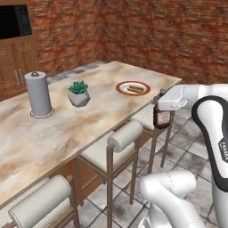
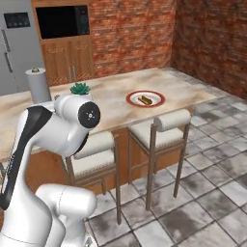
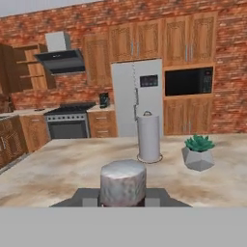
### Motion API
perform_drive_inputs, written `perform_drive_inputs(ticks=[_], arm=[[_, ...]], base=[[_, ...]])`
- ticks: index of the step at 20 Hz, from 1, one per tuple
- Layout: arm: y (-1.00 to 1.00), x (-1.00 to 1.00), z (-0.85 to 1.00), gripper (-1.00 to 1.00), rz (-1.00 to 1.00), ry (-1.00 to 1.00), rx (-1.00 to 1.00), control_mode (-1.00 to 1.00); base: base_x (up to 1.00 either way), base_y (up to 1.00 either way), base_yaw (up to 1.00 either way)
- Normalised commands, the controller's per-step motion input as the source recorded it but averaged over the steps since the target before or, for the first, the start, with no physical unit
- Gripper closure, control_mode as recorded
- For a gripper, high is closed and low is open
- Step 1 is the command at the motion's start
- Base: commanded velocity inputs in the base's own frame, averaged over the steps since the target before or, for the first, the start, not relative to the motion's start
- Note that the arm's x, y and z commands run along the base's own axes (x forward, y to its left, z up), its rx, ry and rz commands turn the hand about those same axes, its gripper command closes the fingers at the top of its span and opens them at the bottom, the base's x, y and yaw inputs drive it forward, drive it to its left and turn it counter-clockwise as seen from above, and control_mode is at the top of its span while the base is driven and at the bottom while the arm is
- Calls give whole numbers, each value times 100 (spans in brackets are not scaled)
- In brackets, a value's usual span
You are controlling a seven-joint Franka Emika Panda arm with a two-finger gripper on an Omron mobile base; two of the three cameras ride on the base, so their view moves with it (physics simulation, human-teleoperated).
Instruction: Move the hot dog bun to the plate on the dining table and place the condiment next to that plate. Then navigate to the fridge and take the sausage and place it on the plate as well.
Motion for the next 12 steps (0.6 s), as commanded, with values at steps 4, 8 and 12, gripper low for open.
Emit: perform_drive_inputs(ticks=[4,8,12], arm=[[0,0,0,100,0,0,0,100],[0,0,0,100,0,0,0,100],[0,0,0,100,0,0,0,100]], base=[[99,-91,39],[92,-92,41],[88,-90,42]])
